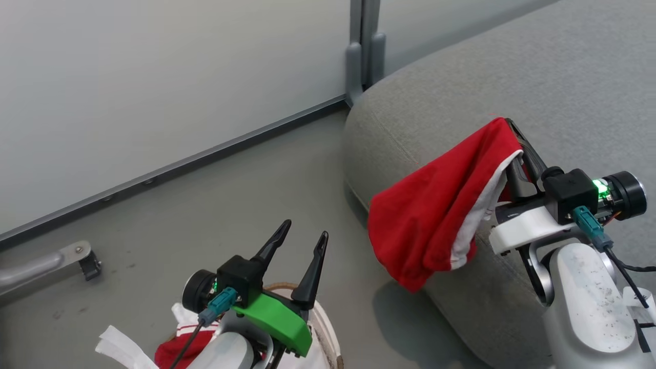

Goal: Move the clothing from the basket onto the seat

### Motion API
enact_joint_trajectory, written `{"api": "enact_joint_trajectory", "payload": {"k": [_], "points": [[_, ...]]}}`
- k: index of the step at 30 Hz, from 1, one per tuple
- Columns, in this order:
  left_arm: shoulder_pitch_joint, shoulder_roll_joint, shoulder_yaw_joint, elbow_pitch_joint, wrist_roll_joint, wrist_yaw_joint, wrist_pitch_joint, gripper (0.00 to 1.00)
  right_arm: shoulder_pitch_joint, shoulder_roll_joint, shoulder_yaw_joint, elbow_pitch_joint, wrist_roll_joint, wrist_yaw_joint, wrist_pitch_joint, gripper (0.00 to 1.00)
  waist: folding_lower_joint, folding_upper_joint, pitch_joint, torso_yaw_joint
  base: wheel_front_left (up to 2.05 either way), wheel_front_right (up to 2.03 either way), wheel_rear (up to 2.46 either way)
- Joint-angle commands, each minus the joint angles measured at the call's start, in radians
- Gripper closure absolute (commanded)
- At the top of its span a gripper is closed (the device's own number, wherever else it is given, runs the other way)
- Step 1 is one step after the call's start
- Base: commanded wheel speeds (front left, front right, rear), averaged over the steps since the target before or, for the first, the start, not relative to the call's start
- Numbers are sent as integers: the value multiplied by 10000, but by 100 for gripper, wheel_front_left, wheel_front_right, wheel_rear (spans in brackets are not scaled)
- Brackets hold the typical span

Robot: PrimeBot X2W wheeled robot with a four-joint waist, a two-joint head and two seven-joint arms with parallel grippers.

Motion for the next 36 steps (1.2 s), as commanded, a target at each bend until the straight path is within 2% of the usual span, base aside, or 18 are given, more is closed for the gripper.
{"api": "enact_joint_trajectory", "payload": {"k": [1,10,17,21,31,36], "points": [[-87,-21,48,55,144,-53,-6,0,43,-18,-6,-35,-66,-14,-23,100,0,-1,408,-905,0,0,0],[-68,-191,-5,201,435,-291,-7,0,260,-18,-185,-257,-283,-14,-24,100,0,-1,540,-947,0,0,0],[-228,-144,-111,246,690,-364,-5,0,-380,-39,-314,-162,-627,-14,-23,100,0,-1,959,-501,0,0,0],[-447,-41,-210,180,868,-400,-1,0,-1296,-264,-336,-60,-831,-14,-24,100,0,-1,1468,-90,0,0,0],[-976,227,-373,-127,1205,-430,129,0,-5233,-1886,-734,1568,-1055,-14,4,100,0,-1,2709,1004,0,0,0],[-1238,376,-387,-493,1392,-381,186,0,-7205,-3053,-954,2441,-1387,-14,437,100,0,-1,3378,1554,0,0,0]]}}
